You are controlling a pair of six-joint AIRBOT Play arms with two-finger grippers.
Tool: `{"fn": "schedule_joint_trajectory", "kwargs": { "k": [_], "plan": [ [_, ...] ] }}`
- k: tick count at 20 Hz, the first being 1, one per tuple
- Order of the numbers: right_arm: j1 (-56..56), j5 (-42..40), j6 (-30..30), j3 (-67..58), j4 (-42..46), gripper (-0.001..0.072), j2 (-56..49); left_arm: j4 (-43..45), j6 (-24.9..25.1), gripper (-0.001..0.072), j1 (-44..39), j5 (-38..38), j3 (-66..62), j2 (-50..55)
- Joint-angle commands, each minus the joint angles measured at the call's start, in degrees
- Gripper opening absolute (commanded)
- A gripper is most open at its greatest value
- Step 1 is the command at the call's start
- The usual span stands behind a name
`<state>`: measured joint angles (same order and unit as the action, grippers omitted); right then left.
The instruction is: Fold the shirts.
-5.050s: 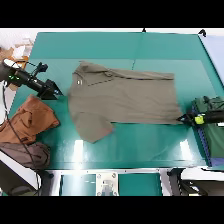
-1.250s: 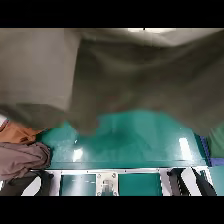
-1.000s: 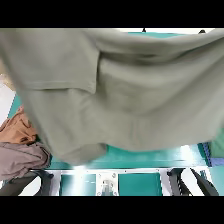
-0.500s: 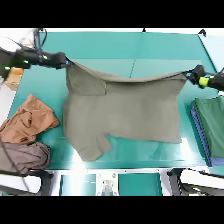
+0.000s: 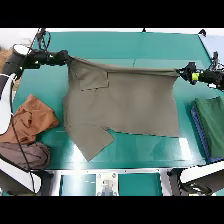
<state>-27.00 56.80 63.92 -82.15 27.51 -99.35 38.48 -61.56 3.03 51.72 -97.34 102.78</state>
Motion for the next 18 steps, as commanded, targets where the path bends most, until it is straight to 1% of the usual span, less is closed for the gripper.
{"fn": "schedule_joint_trajectory", "kwargs": {
  "k": [1, 3, 4, 6, 8, 10, 13, 15, 18],
  "plan": [
    [-0.9, 7.1, 2.2, -1.9, 6.9, 0.0014, -1.0, 7.0, -3.6, 0.0026, 0.1, 8.1, -0.7, 0.5],
    [-1.3, 12.3, 3.4, -1.9, 12.6, 0.0014, -1.0, 13.6, -7.7, 0.0026, 0.1, 16.4, -0.7, 0.5],
    [-1.4, 14.6, 3.6, -1.9, 15.3, 0.0014, -1.0, 15.9, -8.9, 0.0026, 0.1, 20.3, -0.7, 0.5],
    [-1.4, 18.2, 4.7, -1.6, 20.8, 0.0014, -1.0, 18.5, -10.4, 0.0026, 0.1, 27.0, -0.7, 0.5],
    [-1.3, 19.5, 5.1, 0.0, 23.6, 0.0014, -1.0, 19.1, -11.0, 0.0026, 0.0, 31.1, -0.7, 0.5],
    [-1.4, 20.0, 5.6, 1.8, 26.1, 0.0014, -1.0, 19.1, -12.1, 0.0026, 0.0, 33.1, 0.0, 0.5],
    [-1.4, 20.9, 7.0, 3.0, 30.9, 0.0014, -1.0, 19.0, -13.2, 0.0026, -0.2, 34.1, 3.4, 0.5],
    [-1.4, 22.1, 7.1, 3.1, 32.2, 0.0014, -1.0, 19.7, -13.1, 0.0026, -0.5, 36.4, 5.5, 0.5],
    [-1.3, 22.1, 7.7, 3.1, 32.6, 0.0014, -1.1, 21.0, -13.2, 0.0026, -0.5, 37.8, 6.5, 0.5]
  ]
}}
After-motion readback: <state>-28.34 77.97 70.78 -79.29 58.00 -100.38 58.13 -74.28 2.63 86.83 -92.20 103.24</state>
